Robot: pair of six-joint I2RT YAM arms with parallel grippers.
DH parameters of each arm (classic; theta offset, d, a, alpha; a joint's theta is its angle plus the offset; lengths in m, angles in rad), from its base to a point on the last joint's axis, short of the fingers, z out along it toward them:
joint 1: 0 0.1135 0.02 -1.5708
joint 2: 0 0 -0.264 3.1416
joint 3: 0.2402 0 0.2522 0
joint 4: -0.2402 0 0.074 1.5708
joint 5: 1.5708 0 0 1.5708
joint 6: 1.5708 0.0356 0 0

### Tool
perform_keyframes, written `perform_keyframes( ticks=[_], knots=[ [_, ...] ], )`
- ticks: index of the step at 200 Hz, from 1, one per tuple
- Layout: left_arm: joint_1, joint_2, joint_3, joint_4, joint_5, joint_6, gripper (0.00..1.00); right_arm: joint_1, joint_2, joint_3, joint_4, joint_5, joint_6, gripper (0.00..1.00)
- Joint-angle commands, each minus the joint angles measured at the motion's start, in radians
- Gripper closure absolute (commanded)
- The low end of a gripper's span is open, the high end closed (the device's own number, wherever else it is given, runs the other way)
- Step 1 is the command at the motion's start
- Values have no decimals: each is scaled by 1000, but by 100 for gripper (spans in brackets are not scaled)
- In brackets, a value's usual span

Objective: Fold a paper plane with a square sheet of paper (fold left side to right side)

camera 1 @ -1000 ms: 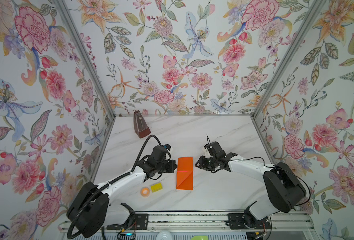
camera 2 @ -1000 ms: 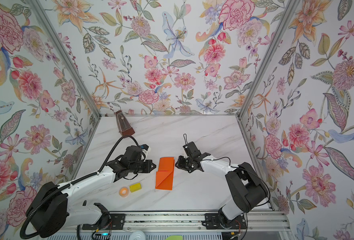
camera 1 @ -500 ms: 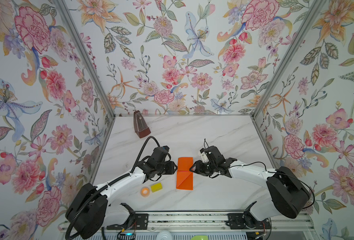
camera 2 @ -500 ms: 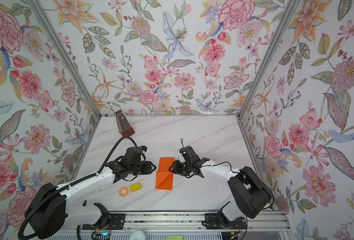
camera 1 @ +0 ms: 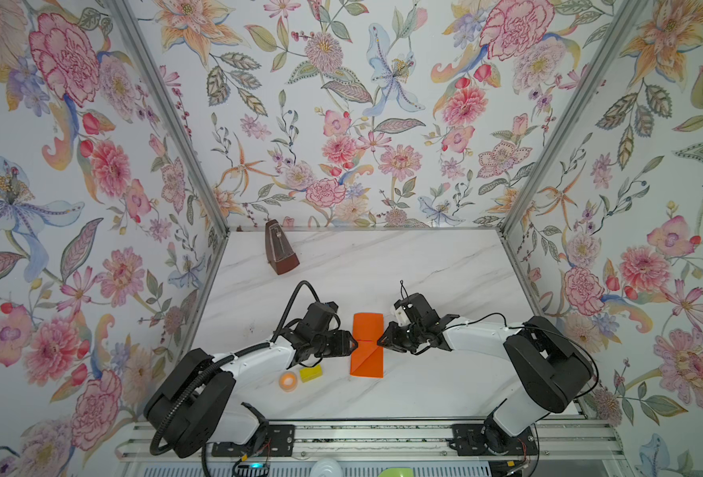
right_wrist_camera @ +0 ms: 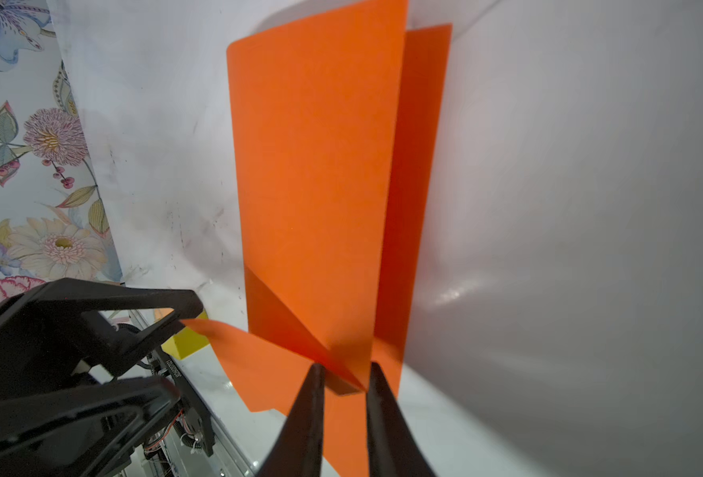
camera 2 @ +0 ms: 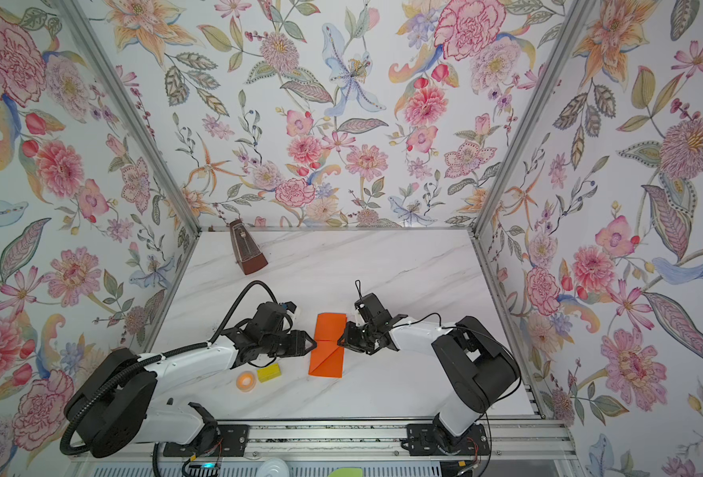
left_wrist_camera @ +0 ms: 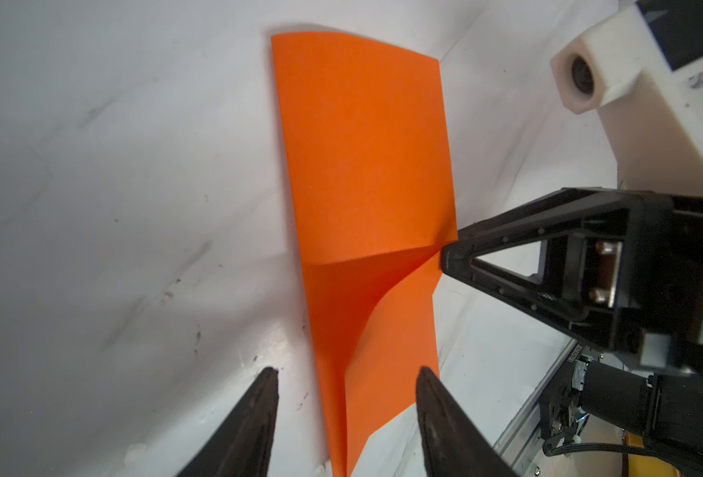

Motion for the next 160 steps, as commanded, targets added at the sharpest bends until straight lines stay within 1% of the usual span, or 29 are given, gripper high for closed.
perform_keyframes(
  ticks=[1,52,73,96,121,136,149,160],
  knots=[
    [-6,33,-21,78,43,-21,42,-13,21,-27,16,3,5,82],
    [-6,95,-42,156,92,-41,40,-19,36,-50,40,-9,14,87],
    [-6,123,-46,183,108,-54,41,-20,38,-51,43,-10,16,88],
    [-5,148,-59,247,132,-76,44,-20,43,-51,48,-15,17,89],
    [-6,157,-63,276,135,-85,58,-20,43,-50,49,-19,20,89],
    [-5,147,-60,265,120,-77,67,-19,38,-50,49,-22,21,89],
    [-6,137,-54,248,107,-65,72,-18,27,-47,42,-22,22,89],
    [-5,129,-47,230,99,-52,78,-19,18,-44,36,-22,22,89]
  ],
)
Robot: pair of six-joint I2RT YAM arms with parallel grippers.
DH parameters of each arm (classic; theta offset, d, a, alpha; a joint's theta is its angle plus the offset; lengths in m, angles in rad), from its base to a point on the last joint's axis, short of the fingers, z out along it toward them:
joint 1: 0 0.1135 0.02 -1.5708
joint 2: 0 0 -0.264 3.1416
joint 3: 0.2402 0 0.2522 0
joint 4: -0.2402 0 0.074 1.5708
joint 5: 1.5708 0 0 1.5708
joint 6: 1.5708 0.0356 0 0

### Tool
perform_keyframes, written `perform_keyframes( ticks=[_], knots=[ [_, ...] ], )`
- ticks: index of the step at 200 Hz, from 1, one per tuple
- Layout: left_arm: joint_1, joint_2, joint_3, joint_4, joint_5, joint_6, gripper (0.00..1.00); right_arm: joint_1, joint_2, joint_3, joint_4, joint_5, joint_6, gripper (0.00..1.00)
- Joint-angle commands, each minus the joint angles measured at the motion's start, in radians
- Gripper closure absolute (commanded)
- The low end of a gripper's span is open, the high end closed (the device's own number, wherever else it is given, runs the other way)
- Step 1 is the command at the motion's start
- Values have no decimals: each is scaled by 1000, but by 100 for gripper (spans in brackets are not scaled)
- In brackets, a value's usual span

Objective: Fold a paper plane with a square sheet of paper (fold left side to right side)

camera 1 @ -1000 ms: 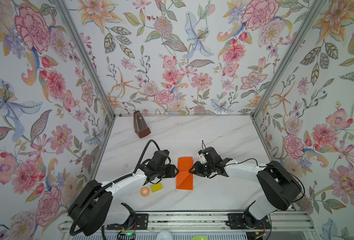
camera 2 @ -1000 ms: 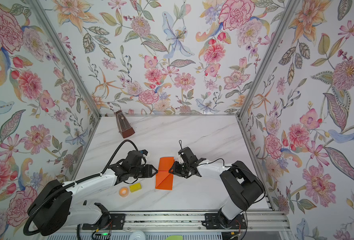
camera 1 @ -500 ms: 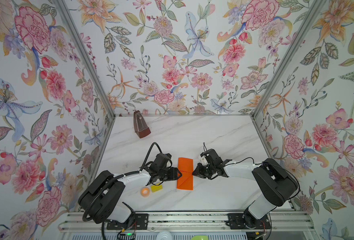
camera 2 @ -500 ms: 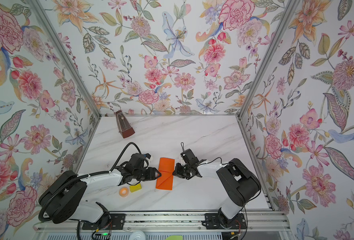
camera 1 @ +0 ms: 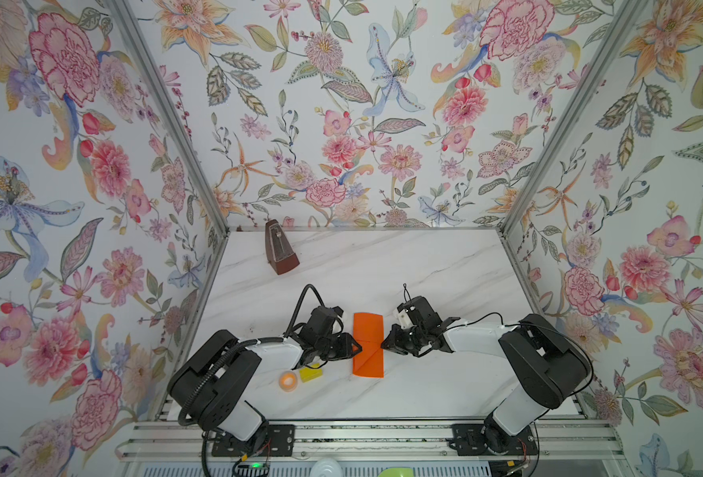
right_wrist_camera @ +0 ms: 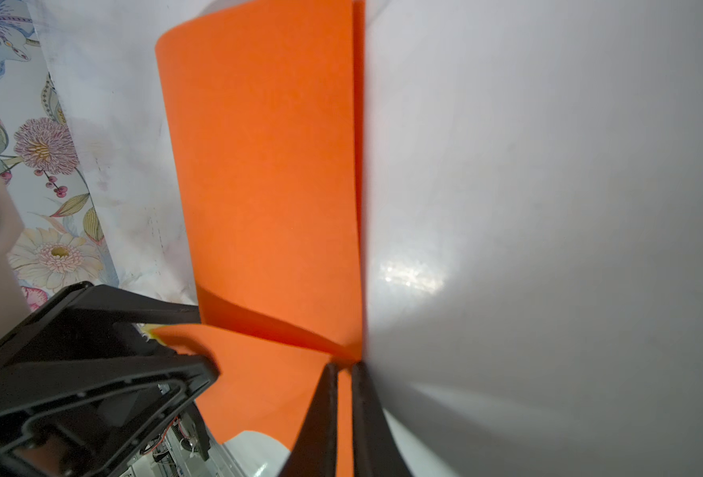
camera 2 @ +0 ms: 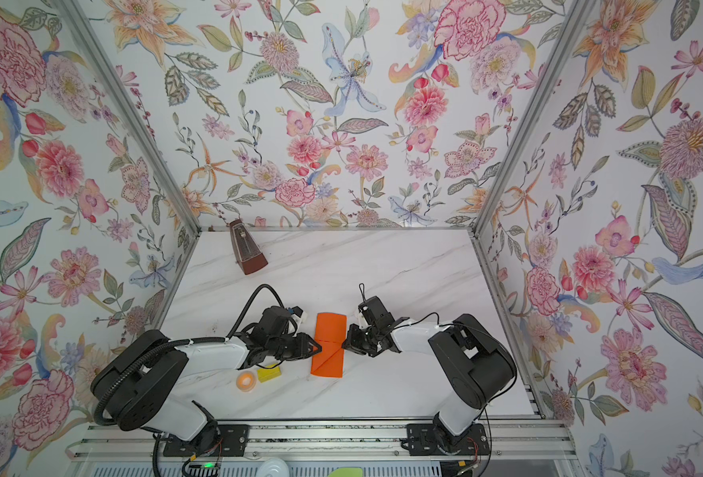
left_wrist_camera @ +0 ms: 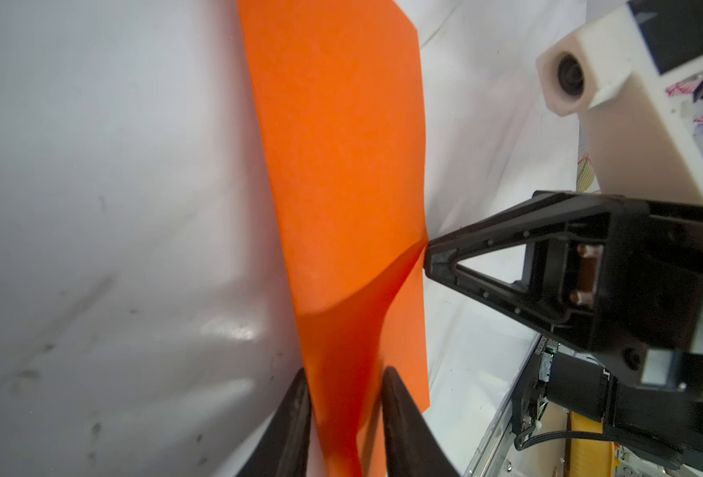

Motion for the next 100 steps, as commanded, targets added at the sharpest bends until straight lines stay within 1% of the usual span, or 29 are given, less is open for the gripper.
perform_keyframes(
  ticks=[1,18,37,50,64,79,97,100],
  knots=[
    [-5,-19,3,-13,-8,25,79,-2,-8,-5,-12,-4,8,89],
    [-6,-37,14,-43,-27,42,87,-1,-32,2,-29,-2,5,85],
    [-5,-72,41,-116,-58,71,92,-6,-66,8,-58,2,-5,77],
    [-5,-107,75,-206,-95,104,94,-17,-94,12,-88,12,-17,67],
    [-6,-152,122,-335,-156,148,95,-35,-126,12,-127,25,-37,61],
    [-12,-196,197,-511,-267,203,96,-65,-157,13,-171,34,-65,57],
    [-47,-215,319,-741,-485,263,96,-90,-194,15,-220,39,-99,55],
    [-55,-213,339,-775,-523,268,96,-119,-200,16,-227,39,-104,55]
  ],
)
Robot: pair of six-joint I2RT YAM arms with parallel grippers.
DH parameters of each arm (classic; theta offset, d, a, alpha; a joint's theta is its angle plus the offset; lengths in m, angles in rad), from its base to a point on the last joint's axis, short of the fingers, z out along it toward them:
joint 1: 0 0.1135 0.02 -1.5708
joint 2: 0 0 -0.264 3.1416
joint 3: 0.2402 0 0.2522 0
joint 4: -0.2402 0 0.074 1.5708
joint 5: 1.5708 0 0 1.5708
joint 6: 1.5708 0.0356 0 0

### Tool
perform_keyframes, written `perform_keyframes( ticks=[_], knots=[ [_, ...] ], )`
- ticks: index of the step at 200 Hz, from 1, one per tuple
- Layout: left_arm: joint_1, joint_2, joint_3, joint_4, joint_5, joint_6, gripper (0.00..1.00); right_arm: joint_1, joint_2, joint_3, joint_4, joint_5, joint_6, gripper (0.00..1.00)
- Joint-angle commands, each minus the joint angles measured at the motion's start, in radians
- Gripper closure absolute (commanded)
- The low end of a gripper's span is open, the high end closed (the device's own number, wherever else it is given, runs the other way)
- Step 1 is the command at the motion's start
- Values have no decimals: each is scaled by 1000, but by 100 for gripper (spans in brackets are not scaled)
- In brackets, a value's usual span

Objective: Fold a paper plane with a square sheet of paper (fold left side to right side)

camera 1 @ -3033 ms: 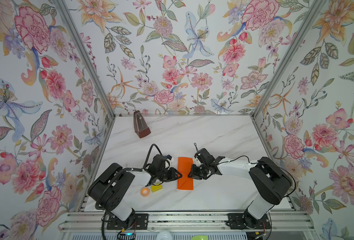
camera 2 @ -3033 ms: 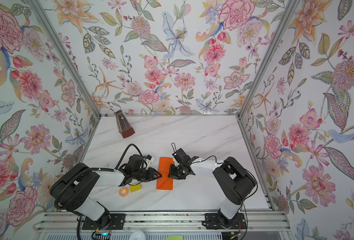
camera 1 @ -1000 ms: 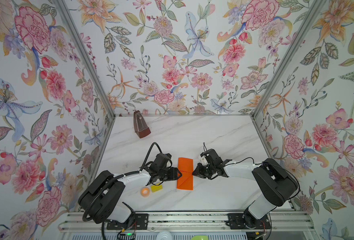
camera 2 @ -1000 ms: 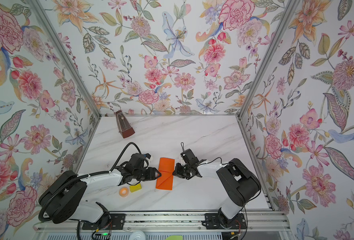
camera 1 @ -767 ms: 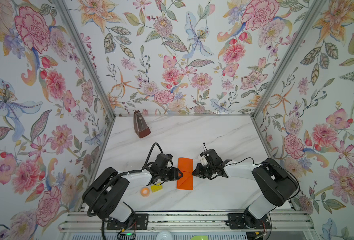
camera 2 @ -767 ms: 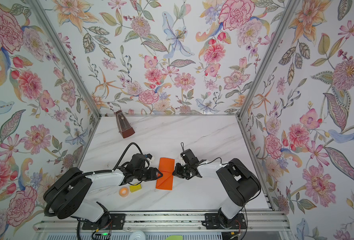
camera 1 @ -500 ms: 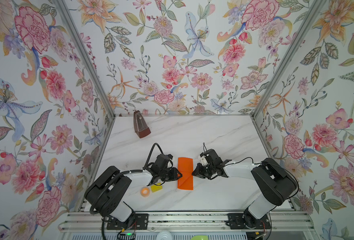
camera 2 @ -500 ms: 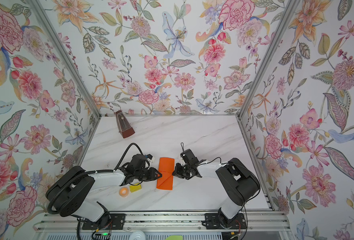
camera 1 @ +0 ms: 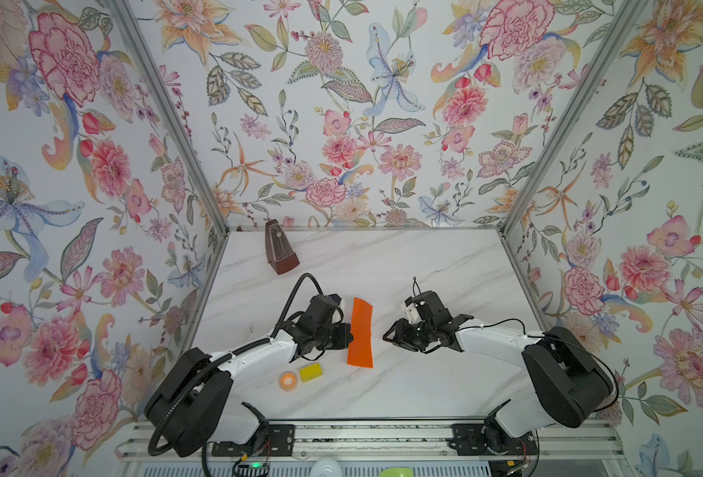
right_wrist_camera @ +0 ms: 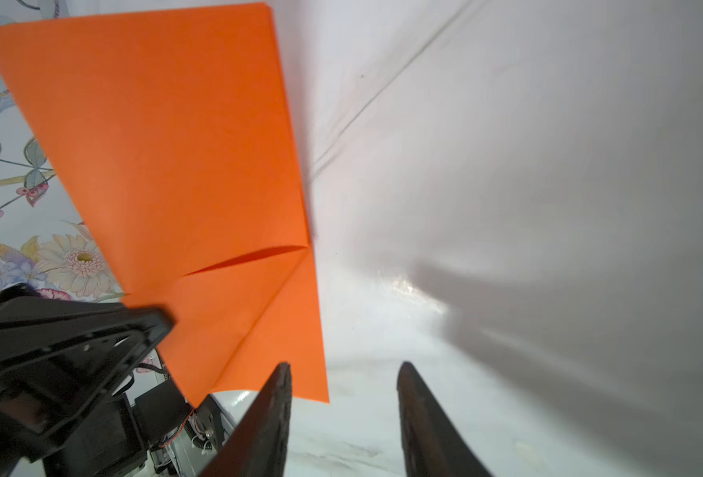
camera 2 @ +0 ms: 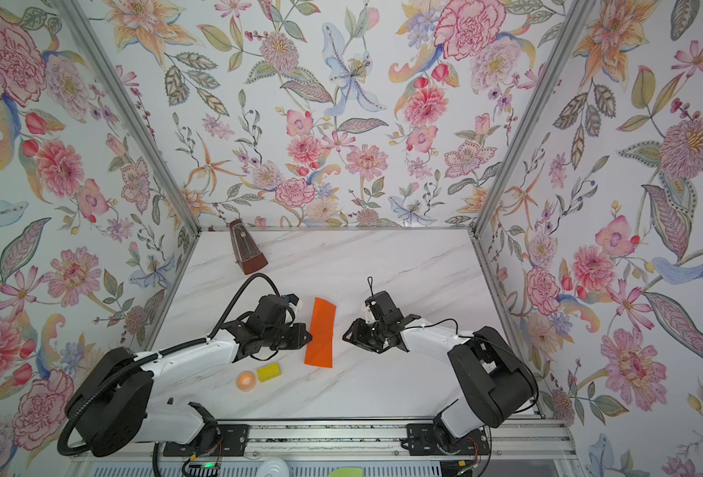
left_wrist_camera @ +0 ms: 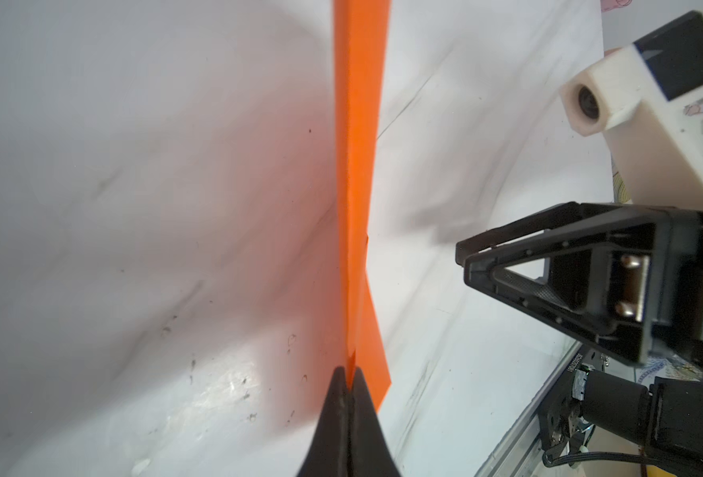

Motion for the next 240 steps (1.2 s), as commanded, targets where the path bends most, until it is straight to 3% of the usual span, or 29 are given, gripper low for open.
perform_keyframes(
  ticks=[1,33,53,66,78,107,142,163,195,240],
  knots=[
    [-46,-35,143,-370,-311,115,96,-55,-49,15,-107,25,-66,55],
    [-182,75,367,-678,-677,91,96,-127,-97,22,-164,30,-105,53],
    [-294,220,494,-805,-831,31,95,-164,-121,19,-187,49,-110,53],
    [-374,343,580,-839,-852,14,91,-187,-139,13,-196,59,-107,53],
    [-450,447,669,-848,-830,20,79,-207,-157,7,-207,79,-99,53],
    [-560,574,780,-715,-635,73,60,-249,-200,-10,-232,120,-79,52],
    [-534,462,684,-472,-477,80,55,-252,-188,-20,-186,44,-76,52],
    [-508,328,584,-352,-506,97,54,-232,-163,-7,-165,8,-67,52],
    [-405,112,398,-195,-429,42,52,-171,-140,31,-171,1,-74,52],
    [-257,-138,171,-151,-429,-35,51,15,-103,145,-282,144,-52,52]
  ],
)
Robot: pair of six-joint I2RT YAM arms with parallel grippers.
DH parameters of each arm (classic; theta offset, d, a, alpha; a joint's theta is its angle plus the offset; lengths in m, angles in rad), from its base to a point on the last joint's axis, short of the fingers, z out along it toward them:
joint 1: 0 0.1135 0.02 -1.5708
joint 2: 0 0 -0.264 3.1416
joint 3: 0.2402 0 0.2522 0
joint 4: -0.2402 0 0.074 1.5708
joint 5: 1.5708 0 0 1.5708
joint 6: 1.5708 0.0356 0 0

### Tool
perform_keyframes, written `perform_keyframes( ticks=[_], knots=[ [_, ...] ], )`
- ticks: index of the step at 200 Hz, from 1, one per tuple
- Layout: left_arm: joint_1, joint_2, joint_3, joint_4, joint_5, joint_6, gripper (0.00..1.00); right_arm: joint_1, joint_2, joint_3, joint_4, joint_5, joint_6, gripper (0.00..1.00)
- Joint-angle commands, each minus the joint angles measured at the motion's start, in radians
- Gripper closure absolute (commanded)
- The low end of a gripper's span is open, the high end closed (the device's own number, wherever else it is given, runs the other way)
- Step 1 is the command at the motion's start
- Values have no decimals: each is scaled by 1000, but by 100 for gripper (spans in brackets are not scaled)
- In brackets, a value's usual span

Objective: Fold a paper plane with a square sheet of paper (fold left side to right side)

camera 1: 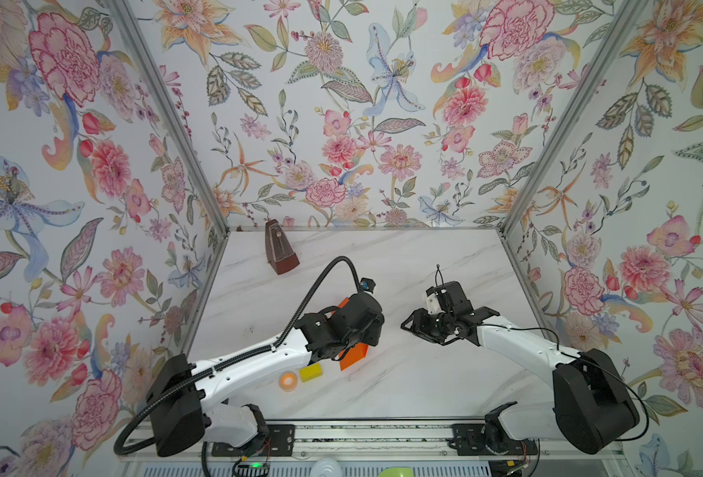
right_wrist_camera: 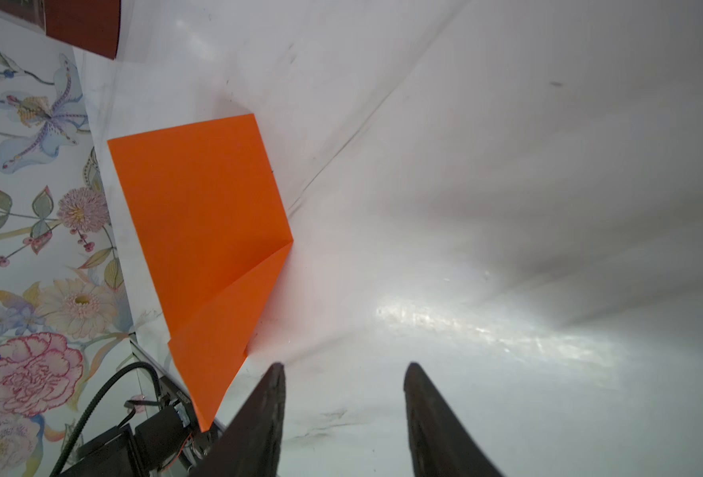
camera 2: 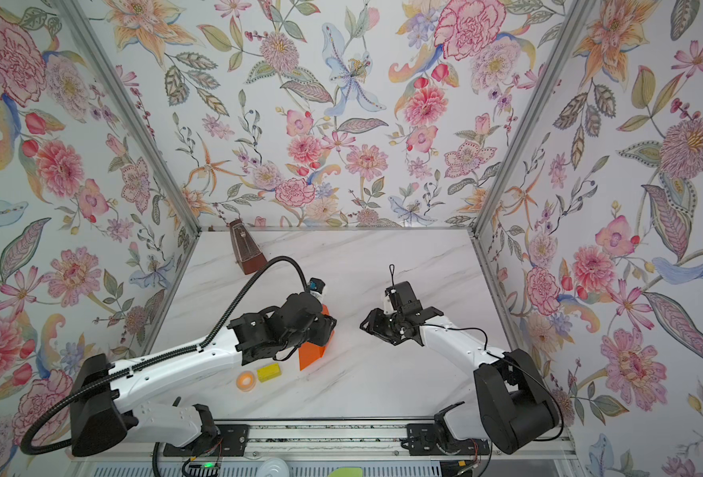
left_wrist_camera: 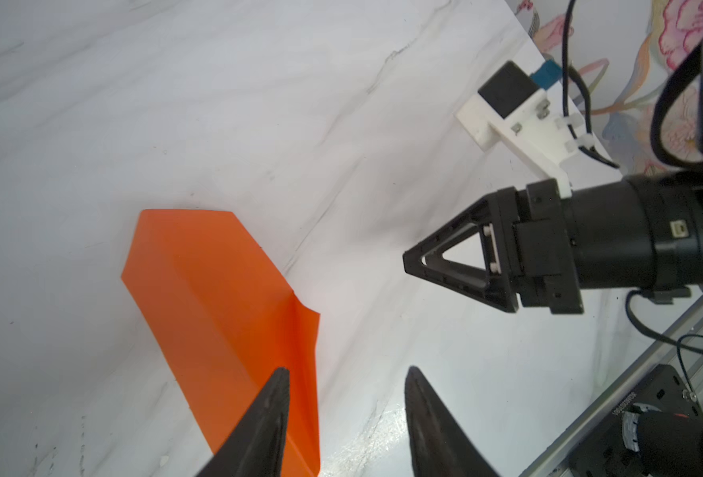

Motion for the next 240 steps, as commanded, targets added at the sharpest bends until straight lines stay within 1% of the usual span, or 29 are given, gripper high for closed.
perform_keyframes(
  ticks=[1,18,35,54,73,119,138,151,163,185,197,215,227,240],
  knots=[
    [66,-89,-108,41,30,-54,51,97,21,72,-68,87,21,52],
    [137,-166,-203,78,88,-74,51,178,58,113,-77,114,36,48],
    [197,-237,-283,115,123,-84,50,260,109,172,-118,163,45,42],
    [256,-295,-338,124,153,-83,49,339,176,250,-165,228,51,38],
    [300,-335,-370,119,180,-72,48,389,259,328,-217,283,77,34],
    [396,-409,-431,118,262,-41,46,462,437,530,-310,346,98,36],
    [430,-428,-450,120,301,-28,45,490,499,620,-383,396,101,36],
    [450,-435,-459,119,321,-15,45,504,534,670,-435,434,107,39],
    [468,-439,-464,115,337,-1,45,514,557,706,-469,457,114,44],
    [492,-443,-464,103,361,26,45,517,567,733,-480,462,124,60],
    [503,-446,-458,93,363,39,44,518,562,744,-480,452,123,72],
    [512,-451,-454,91,369,48,44,513,553,754,-480,440,119,83],
    [518,-451,-448,92,376,50,44,510,544,759,-478,431,115,87],
    [520,-451,-446,94,380,51,44,506,528,764,-479,421,109,88]
  ],
)
